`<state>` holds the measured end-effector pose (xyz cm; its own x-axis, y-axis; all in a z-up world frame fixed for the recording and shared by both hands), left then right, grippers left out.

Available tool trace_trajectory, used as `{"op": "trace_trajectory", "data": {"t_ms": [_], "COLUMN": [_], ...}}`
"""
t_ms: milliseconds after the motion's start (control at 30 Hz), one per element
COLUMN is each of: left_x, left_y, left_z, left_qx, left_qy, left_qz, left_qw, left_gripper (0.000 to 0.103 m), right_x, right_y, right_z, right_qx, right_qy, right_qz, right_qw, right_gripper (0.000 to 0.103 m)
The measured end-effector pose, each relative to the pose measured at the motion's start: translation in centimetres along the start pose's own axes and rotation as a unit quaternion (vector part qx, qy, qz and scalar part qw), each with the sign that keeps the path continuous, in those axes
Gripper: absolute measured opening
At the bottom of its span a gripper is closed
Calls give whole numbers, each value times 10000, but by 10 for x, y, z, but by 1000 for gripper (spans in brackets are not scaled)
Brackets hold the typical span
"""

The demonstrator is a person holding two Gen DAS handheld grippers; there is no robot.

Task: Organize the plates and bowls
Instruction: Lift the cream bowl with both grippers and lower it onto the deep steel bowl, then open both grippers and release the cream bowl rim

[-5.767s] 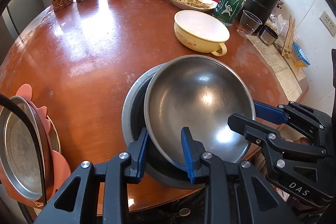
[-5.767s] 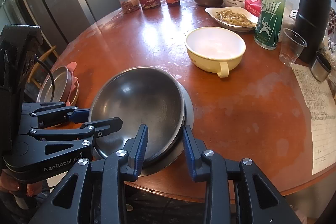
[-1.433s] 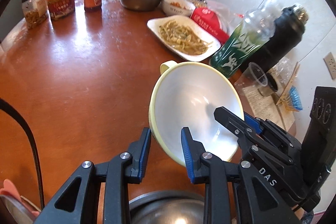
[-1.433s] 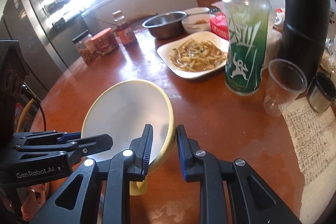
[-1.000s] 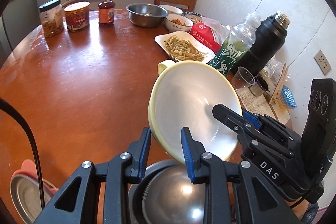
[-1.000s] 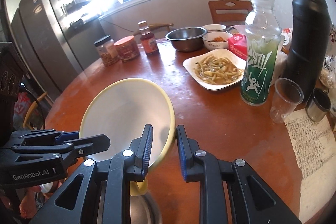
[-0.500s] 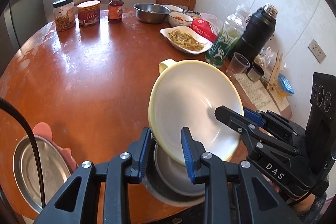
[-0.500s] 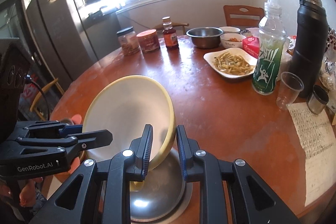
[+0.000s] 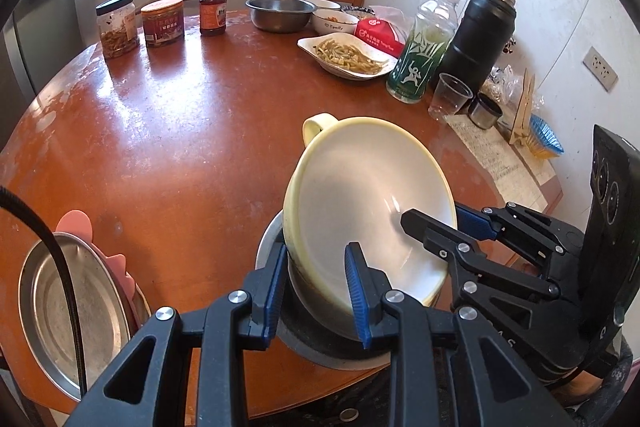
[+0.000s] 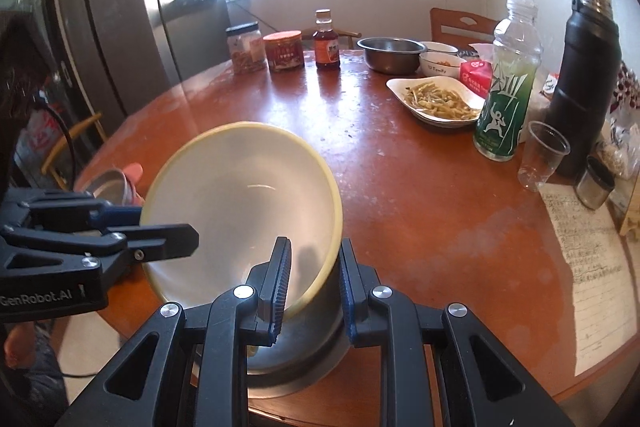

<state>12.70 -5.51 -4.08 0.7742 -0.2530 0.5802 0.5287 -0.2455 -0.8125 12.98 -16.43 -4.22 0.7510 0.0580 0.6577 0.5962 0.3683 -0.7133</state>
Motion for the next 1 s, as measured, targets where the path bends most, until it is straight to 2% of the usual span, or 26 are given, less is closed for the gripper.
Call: {"op": "trace_trajectory", "data": {"t_ms": [300, 800, 1000], "left_x": [-1, -6, -5], "left_y": [1, 9, 10], "left_z": [-2, -4, -4], "left_qx": [35, -19, -57], "left_qy": [67, 126, 121], "left_qz": [0, 125, 116], "left_qw": [10000, 9998, 9998], "left_gripper": [30, 30, 30], "right_x": [-7, -8, -3], "right_y": [5, 1, -1], "right_z": [-1, -1, 0], "right_qx": [-183, -109, -37], "right_qy": [-245, -236, -153], "right_qz": [100, 205, 178], "right_qw": [9995, 9995, 9997], "right_gripper": [26, 27, 37]}}
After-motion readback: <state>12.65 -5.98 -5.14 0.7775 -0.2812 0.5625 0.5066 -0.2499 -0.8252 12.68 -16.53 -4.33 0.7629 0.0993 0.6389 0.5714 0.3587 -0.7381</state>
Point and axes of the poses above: each gripper's, at about its wrist camera, not at the fingertips, and y roughly the way its jaws point, z to its left, x to its top, the point moved 8 cm from there along y, roughly the way its jaws point, and after that the axes turned 13 degrees about y, right-handed, at the moved point
